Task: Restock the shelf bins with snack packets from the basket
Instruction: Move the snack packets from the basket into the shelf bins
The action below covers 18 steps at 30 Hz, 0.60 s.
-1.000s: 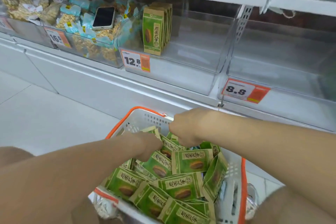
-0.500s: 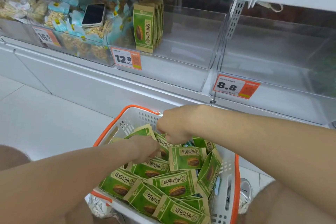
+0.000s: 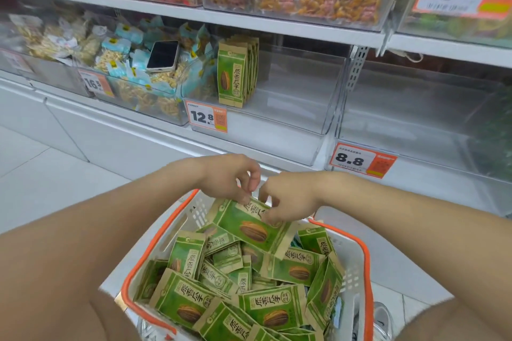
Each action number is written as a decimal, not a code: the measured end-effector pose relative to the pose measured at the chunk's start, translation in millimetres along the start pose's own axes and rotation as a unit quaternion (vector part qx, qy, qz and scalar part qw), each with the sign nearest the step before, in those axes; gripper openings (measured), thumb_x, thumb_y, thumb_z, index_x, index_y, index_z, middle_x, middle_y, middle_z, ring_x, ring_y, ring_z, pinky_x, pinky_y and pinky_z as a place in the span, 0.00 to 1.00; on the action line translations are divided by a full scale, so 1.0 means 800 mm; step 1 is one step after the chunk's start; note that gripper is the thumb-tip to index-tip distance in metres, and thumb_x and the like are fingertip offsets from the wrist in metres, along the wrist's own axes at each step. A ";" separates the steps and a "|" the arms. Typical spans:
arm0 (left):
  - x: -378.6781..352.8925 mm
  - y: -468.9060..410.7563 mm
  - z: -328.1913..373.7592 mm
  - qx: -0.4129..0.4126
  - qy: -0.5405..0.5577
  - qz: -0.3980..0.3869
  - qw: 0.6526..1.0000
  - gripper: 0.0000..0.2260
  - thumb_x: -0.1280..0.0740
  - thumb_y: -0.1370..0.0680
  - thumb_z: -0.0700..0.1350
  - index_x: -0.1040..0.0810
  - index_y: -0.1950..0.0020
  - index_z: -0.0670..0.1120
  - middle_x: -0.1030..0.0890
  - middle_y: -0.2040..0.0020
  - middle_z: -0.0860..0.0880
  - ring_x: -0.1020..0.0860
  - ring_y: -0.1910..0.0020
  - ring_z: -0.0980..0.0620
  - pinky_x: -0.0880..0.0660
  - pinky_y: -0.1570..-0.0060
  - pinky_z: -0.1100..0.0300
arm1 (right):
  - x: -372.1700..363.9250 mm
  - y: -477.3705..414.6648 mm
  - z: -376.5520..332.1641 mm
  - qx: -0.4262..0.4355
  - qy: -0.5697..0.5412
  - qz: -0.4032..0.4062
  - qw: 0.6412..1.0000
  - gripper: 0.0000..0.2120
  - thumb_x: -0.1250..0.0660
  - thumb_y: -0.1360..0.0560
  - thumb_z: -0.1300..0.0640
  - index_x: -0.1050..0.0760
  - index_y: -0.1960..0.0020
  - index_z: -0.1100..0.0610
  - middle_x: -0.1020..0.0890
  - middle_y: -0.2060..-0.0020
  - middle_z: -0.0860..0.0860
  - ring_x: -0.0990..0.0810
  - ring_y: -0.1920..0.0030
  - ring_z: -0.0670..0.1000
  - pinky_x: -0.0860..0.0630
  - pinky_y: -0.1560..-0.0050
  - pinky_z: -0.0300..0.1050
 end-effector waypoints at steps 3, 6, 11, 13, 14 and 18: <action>0.045 0.019 0.005 0.006 0.101 0.076 0.992 0.09 0.23 0.23 0.42 0.22 0.50 0.49 0.14 0.58 0.52 0.23 0.66 0.57 0.27 0.65 0.62 | 0.030 0.004 0.008 0.015 -0.126 0.083 0.988 0.12 0.29 0.20 0.47 0.23 0.51 0.55 0.19 0.69 0.44 0.21 0.66 0.46 0.28 0.63 0.43; 0.091 0.038 -0.003 0.019 0.223 0.194 0.955 0.11 0.22 0.23 0.45 0.20 0.46 0.47 0.15 0.59 0.47 0.19 0.64 0.53 0.25 0.65 0.60 | 0.053 0.009 0.019 0.016 -0.349 0.133 0.928 0.07 0.27 0.20 0.55 0.21 0.50 0.58 0.14 0.66 0.50 0.14 0.62 0.53 0.16 0.62 0.51; 0.119 0.056 -0.009 0.010 0.415 0.247 0.876 0.10 0.30 0.17 0.45 0.18 0.39 0.42 0.12 0.48 0.43 0.13 0.49 0.46 0.16 0.49 0.54 | 0.073 0.006 0.038 -0.002 -0.527 0.264 0.808 0.07 0.33 0.17 0.59 0.23 0.40 0.59 0.13 0.50 0.60 0.12 0.51 0.59 0.16 0.47 0.64; 0.119 0.060 -0.008 0.006 0.426 0.242 0.872 0.07 0.30 0.17 0.43 0.16 0.43 0.42 0.12 0.48 0.42 0.13 0.49 0.44 0.15 0.50 0.55 | 0.073 0.002 0.039 0.002 -0.535 0.273 0.799 0.07 0.34 0.16 0.59 0.23 0.38 0.57 0.13 0.49 0.58 0.12 0.49 0.56 0.17 0.44 0.61; 0.122 0.062 -0.010 0.009 0.423 0.253 0.870 0.05 0.29 0.18 0.43 0.16 0.46 0.42 0.12 0.49 0.42 0.12 0.50 0.44 0.15 0.51 0.55 | 0.071 -0.001 0.037 0.007 -0.537 0.268 0.800 0.08 0.35 0.16 0.59 0.23 0.37 0.57 0.13 0.48 0.57 0.12 0.48 0.56 0.17 0.42 0.60; 0.132 0.065 -0.019 0.019 0.413 0.281 0.866 0.07 0.27 0.20 0.42 0.15 0.46 0.40 0.12 0.51 0.41 0.12 0.51 0.43 0.16 0.46 0.48 | 0.071 -0.006 0.028 0.025 -0.562 0.252 0.788 0.09 0.38 0.14 0.57 0.24 0.36 0.57 0.13 0.47 0.57 0.12 0.48 0.55 0.16 0.45 0.55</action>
Point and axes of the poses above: each hand's wrist, its own y-axis away from the middle knuckle, its own x-axis out of the back of the hand, z = x × y, the point moved 8 cm from there along -y, towards the middle knuckle
